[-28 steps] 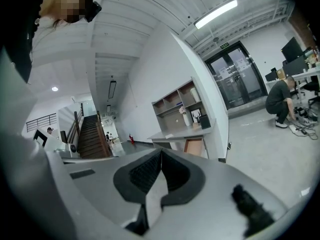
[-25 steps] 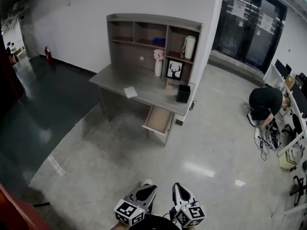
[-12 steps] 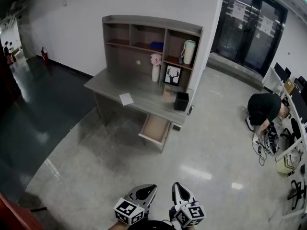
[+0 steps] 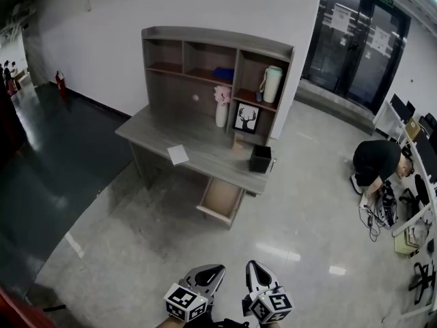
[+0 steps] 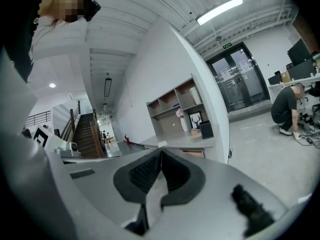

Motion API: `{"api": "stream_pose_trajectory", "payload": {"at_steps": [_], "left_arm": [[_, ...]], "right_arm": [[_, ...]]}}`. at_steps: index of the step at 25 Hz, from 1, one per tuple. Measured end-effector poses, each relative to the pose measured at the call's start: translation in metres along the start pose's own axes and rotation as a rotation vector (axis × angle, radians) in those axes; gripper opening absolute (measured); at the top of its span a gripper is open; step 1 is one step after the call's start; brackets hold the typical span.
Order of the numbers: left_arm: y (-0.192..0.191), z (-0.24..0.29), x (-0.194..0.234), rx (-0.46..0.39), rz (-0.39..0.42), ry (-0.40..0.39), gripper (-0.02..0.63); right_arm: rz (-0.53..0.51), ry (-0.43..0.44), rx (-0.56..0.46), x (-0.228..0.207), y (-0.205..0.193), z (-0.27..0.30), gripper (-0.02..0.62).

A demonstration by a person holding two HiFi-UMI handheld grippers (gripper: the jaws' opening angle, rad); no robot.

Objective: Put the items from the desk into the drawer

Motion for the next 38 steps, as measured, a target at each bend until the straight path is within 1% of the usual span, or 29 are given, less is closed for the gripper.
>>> {"api": "stream_pose_trajectory", "payload": {"at_steps": [2,5,8,18,22,26,29,33,38], "left_arm": [[0.008,0.005,0.012,-0.007,0.005,0.015,0.012],[0.019,0.015,0.028,-0.028,-0.010,0.023,0.012],[0.032,0.022,0.040,-0.040,-0.008,0.024,0.012],[0.060,0.047,0.077,-0.028,-0.005,-0.003,0.012],[0.072,0.061,0.090,-0.025,0.012,-0.042,0.012],[0.078,0.071,0.104,-0.009,0.013,-0.069,0.012],[0.083,0.075,0.116,-0.014,0.013,-0.072,0.012],[0.091,0.079,0.133,-0.023,0.032,-0.070,0.012],[0.097,0.081,0.147,-0.033,0.034,-0.055,0.012]], "right_arm": [[-0.019,0.005,0.003,0.000,0.007,0.013,0.011],[-0.053,0.009,0.010,-0.001,0.016,0.028,0.011],[-0.060,0.009,-0.002,-0.003,0.027,0.039,0.011],[-0.047,-0.012,-0.017,-0.014,0.049,0.071,0.011],[-0.037,-0.017,-0.029,-0.017,0.057,0.090,0.011],[-0.022,-0.021,-0.025,-0.019,0.060,0.110,0.011],[-0.028,-0.028,-0.042,-0.020,0.066,0.125,0.011],[-0.022,-0.043,-0.077,-0.024,0.075,0.144,0.011],[-0.017,-0.047,-0.082,-0.024,0.079,0.151,0.011]]}}
Point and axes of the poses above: the fingertips, and each gripper's own axes: z forward along the fingers, x to its left, y out of its top, the point moved 9 cm from there along -z, backward along the fingers, and after that the axes turned 12 degrees about x, right-handed, at the moved point
